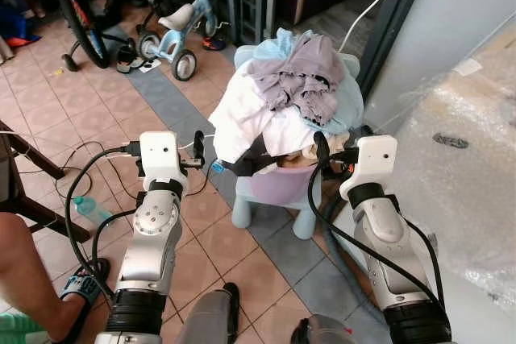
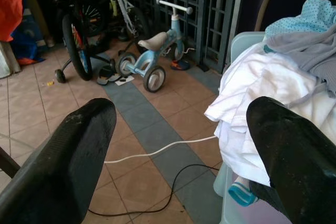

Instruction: Clothes washing

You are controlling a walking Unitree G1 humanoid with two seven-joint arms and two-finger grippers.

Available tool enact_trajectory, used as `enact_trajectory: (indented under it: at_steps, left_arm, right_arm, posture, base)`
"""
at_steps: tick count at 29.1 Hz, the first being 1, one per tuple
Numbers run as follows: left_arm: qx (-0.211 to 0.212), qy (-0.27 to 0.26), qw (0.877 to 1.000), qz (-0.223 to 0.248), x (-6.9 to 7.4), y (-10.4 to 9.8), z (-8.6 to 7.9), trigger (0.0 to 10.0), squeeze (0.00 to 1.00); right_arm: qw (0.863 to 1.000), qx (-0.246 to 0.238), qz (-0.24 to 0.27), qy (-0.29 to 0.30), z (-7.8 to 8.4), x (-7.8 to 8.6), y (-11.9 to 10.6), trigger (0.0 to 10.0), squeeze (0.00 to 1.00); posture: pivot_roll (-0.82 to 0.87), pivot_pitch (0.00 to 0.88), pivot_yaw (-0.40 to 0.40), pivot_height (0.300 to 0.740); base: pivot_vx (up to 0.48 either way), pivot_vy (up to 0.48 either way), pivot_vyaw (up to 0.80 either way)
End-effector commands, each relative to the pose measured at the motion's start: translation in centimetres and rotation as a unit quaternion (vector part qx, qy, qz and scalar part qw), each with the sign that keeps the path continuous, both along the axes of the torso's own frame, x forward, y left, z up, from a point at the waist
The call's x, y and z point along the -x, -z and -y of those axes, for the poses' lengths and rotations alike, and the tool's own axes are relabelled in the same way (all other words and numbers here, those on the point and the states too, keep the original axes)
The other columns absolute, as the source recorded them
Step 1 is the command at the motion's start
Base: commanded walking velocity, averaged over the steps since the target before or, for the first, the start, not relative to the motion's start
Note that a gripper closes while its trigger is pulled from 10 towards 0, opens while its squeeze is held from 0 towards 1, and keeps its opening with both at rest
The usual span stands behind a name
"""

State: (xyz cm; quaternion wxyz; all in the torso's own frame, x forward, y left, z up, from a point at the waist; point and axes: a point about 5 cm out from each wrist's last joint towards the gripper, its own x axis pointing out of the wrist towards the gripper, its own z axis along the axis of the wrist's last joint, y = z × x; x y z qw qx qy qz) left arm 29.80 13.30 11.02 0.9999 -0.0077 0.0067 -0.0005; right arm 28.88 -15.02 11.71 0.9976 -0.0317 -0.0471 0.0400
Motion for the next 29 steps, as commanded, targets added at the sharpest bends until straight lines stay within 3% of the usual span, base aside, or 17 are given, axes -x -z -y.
enact_trajectory:
  at_steps: [1, 6, 12, 15, 19, 22, 26, 29]
  left_arm:
    - [-0.002, 0.011, 1.0, -0.008, 0.1, 0.4, 0.4, 10.0, 0.0]
    - [-0.002, 0.007, 1.0, -0.008, 0.3, 0.5, 0.2, 10.0, 0.0]
    - [-0.004, 0.011, 1.0, -0.012, 0.7, 1.0, -0.3, 10.0, 0.0]
    - [-0.006, 0.011, 1.0, -0.011, 0.6, 0.9, -0.4, 10.0, 0.0]
    - [-0.003, 0.011, 1.0, -0.008, 0.4, 0.8, -0.3, 10.0, 0.0]
    - [0.003, 0.013, 1.0, -0.01, 0.4, 0.9, -0.3, 10.0, 0.0]
    - [0.001, 0.013, 1.0, -0.01, 0.4, 0.9, -0.3, 10.0, 0.0]
    - [0.01, 0.008, 1.0, -0.011, 0.4, 0.9, -0.4, 10.0, 0.0]
  right_arm:
    - [1.0, 0.001, -0.019, 0.014, 0.6, 0.3, 0.8, 10.0, 0.0]
    - [0.999, -0.013, -0.029, 0.036, 1.2, 0.6, 1.2, 10.0, 0.0]
    - [0.998, 0.002, -0.041, 0.047, 1.7, 1.0, 1.8, 10.0, 0.0]
    - [0.997, 0.018, -0.045, 0.056, 1.7, 0.9, 1.9, 10.0, 0.0]
    - [0.994, 0.079, -0.028, 0.071, 1.2, 0.5, 1.6, 10.0, 0.0]
    - [0.998, 0.025, -0.028, 0.052, 0.6, 0.3, 1.4, 10.0, 0.0]
    - [0.998, 0.065, -0.006, 0.025, 0.4, 0.2, 0.7, 10.0, 0.0]
    - [0.999, 0.015, -0.031, 0.007, 0.3, 0.2, 1.1, 10.0, 0.0]
  posture:
    - [-0.03, 0.126, 0.042, 0.74]
    - [-0.03, 0.121, 0.041, 0.74]
    - [-0.03, 0.117, 0.044, 0.74]
    - [-0.03, 0.113, 0.047, 0.74]
    - [-0.03, 0.112, 0.047, 0.74]
    - [-0.03, 0.109, 0.044, 0.74]
    - [-0.03, 0.107, 0.039, 0.74]
    - [-0.02, 0.106, 0.036, 0.74]
  base:
    - [0.0, 0.0, 0.8]
    - [0.0, 0.0, 0.14]
    - [0.391, 0.0, 0.0]
    - [0.44, 0.0, 0.0]
    - [0.458, 0.0, 0.0]
    - [0.456, 0.0, 0.0]
    - [0.454, 0.0, 0.0]
    - [0.453, 0.0, 0.0]
